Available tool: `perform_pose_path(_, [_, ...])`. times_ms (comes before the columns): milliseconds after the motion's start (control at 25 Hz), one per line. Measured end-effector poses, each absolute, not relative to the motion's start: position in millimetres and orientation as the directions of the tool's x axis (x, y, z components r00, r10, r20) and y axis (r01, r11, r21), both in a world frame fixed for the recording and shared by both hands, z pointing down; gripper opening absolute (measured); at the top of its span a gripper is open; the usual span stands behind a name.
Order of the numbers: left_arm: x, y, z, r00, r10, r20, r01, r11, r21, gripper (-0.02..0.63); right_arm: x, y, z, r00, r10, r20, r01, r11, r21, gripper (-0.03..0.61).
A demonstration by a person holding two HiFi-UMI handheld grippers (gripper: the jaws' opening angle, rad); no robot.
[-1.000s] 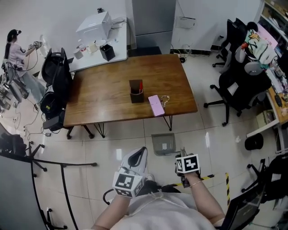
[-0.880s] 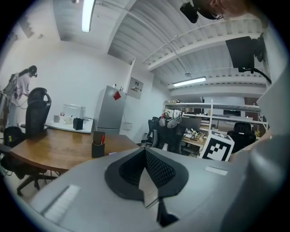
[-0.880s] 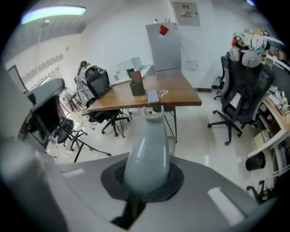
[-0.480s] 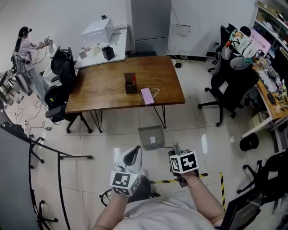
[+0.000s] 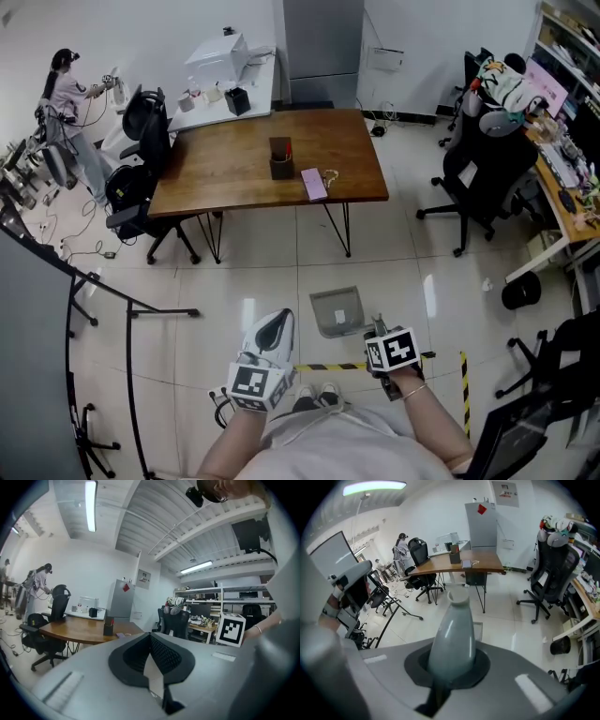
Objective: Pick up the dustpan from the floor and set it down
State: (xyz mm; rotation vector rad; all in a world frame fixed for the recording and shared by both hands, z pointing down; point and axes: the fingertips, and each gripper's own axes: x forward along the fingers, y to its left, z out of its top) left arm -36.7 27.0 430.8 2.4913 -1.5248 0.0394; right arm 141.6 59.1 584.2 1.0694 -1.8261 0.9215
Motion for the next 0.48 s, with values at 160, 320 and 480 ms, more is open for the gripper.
perform_pose_path(160, [-43, 32, 419, 0.462, -0.882, 0.091, -0.881, -0.445, 0.159, 0.014, 141, 73, 593, -0.293, -0.311, 0.904, -0.917, 0.359, -0.174, 0.002])
perform_pose_path(320, [-50, 34, 419, 0.455, -0.885, 0.097, -0.885, -0.438, 0.155, 0.014, 139, 80, 594, -0.281, -0.321, 0.904, -0.925, 0.342, -0.166, 0.002])
perform_pose_path(480, [-51, 34, 420, 0.461, -0.880, 0.111, -0.883, -0.443, 0.155, 0.014, 142, 80, 593, -0.277, -0.331, 0.902, -0.930, 0.328, -0.165, 0.002])
